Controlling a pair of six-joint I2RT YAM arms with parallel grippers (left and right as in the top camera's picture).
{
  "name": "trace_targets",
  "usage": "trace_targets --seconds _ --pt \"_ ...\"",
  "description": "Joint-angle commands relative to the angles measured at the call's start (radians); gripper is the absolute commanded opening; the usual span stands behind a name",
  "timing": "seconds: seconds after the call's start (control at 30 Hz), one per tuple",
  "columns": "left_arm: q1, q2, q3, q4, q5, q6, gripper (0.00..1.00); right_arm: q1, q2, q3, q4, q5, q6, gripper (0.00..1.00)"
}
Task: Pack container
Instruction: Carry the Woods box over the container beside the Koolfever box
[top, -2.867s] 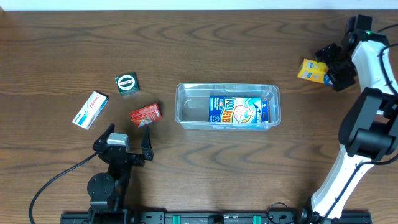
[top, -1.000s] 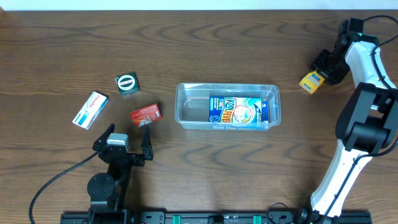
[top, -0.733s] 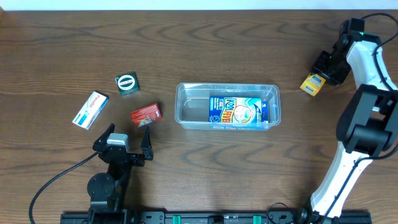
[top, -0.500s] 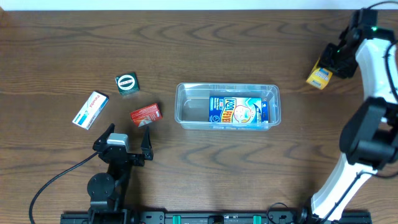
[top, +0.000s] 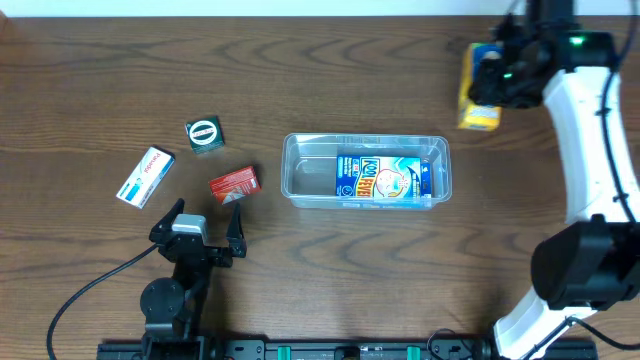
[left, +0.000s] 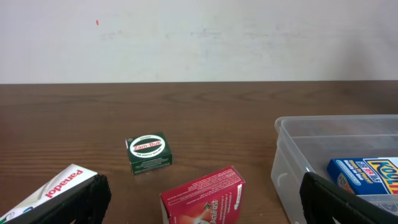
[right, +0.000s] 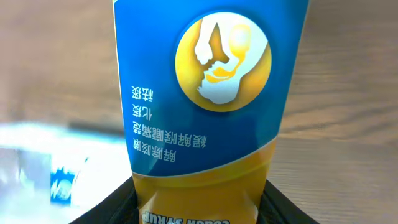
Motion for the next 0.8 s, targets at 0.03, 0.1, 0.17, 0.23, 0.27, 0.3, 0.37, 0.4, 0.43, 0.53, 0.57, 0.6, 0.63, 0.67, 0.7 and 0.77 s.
trace_targets --seconds 0.03,0.1,0.17,0.23,0.27,0.3,0.37,0.4,0.43,0.53,0.57,0.6,0.63,0.67,0.7,0.77 --pt "0.003 -0.006 -0.021 -0.029 0.002 0.006 0.98 0.107 -0.031 0.005 -0.034 -0.017 -0.155 0.47" --pt "0.003 -0.006 -0.021 -0.029 0.002 0.006 0.98 0.158 -0.031 0.005 -0.048 -0.016 -0.194 0.48" --pt "0.003 -0.006 -0.021 -0.029 0.002 0.006 0.98 0.203 -0.031 0.005 -0.06 -0.017 -0.227 0.48" --pt "0.003 -0.006 -0.021 -0.029 0.002 0.006 0.98 0.237 -0.031 0.005 -0.074 -0.018 -0.256 0.48" --pt "0.003 -0.006 -0.021 -0.029 0.002 0.006 0.98 0.258 -0.031 0.005 -0.087 -0.023 -0.282 0.48" --pt "0.003 -0.006 -0.021 -0.029 0.002 0.006 0.98 0.277 -0.031 0.005 -0.1 -0.037 -0.314 0.49" --pt "0.003 -0.006 -0.021 -0.029 0.002 0.006 0.98 0.309 -0.031 0.005 -0.132 -0.066 -0.38 0.5" --pt "0.003 -0.006 -0.021 -0.029 0.002 0.006 0.98 0.324 -0.031 0.005 -0.15 -0.073 -0.412 0.5" --pt "0.003 -0.006 -0.021 -0.029 0.002 0.006 0.98 0.336 -0.031 0.004 -0.164 -0.073 -0.433 0.51" --pt "0.003 -0.006 -0.021 -0.029 0.002 0.006 0.98 0.362 -0.031 0.004 -0.192 -0.074 -0.468 0.51" --pt "0.003 -0.006 -0.021 -0.029 0.002 0.006 0.98 0.366 -0.031 0.004 -0.197 -0.077 -0.476 0.51" --pt "0.003 -0.006 -0.021 -0.029 0.002 0.006 0.98 0.367 -0.031 0.003 -0.201 -0.081 -0.479 0.51" --pt "0.003 -0.006 -0.021 -0.029 0.002 0.006 0.98 0.367 -0.031 0.002 -0.203 -0.084 -0.479 0.51" --pt "0.003 -0.006 -0.021 -0.029 0.002 0.006 0.98 0.367 -0.031 0.002 -0.203 -0.084 -0.479 0.5" --pt "0.003 -0.006 -0.021 -0.029 0.002 0.006 0.98 0.367 -0.031 0.0 -0.203 -0.084 -0.479 0.5" --pt "0.003 -0.006 -0.021 -0.029 0.002 0.006 0.98 0.366 -0.031 -0.003 -0.2 -0.084 -0.479 0.51"
